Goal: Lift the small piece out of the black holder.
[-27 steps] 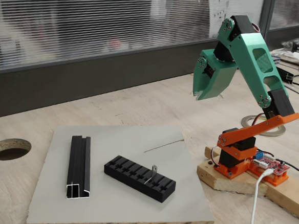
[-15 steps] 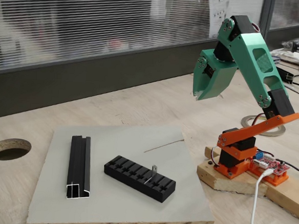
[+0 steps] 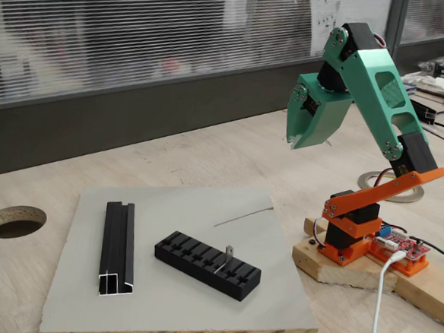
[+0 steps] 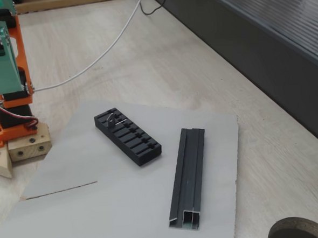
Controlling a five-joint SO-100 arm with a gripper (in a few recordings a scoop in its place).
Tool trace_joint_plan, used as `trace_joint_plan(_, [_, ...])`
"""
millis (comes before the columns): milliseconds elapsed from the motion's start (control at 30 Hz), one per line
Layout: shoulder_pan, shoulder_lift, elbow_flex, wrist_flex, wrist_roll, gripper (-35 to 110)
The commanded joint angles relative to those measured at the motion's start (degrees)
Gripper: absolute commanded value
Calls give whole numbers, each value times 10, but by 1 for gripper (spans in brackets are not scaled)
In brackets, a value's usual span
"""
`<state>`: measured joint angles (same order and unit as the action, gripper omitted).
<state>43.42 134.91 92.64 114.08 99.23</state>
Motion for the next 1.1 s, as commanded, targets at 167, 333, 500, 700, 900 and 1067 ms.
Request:
trace_joint_plan(167, [-163,40,1,6,10,3])
trace_joint_plan(333, [-308,40,1,5,54,3])
trace_joint_plan(500, [-437,40,1,5,69,3])
trace_joint_plan(700, [-512,9,1,5,69,3])
trace_joint_plan(900, [-514,-66,1,5,87,3])
trace_joint_plan(1067, [-514,-89,1,5,254,3])
